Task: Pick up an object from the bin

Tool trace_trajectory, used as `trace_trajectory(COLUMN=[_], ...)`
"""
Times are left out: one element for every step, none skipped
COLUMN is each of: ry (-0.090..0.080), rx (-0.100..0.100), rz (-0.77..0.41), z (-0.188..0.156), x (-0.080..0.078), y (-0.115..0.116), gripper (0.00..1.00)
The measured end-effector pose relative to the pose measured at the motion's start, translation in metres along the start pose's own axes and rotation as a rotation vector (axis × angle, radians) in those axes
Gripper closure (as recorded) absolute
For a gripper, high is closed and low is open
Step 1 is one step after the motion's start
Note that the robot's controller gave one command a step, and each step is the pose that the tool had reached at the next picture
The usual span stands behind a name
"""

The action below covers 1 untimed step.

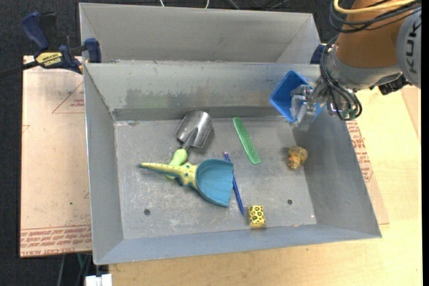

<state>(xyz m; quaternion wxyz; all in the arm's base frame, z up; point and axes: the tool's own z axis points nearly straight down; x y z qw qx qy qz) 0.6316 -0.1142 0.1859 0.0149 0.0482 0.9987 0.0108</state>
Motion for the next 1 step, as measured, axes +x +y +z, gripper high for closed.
trace_trajectory(ry=[-0.007], rx=[-0.001], rz=[0.028], z=[-0.0022], x=[-0.0082], y=[-0.0036], gripper=[1.0])
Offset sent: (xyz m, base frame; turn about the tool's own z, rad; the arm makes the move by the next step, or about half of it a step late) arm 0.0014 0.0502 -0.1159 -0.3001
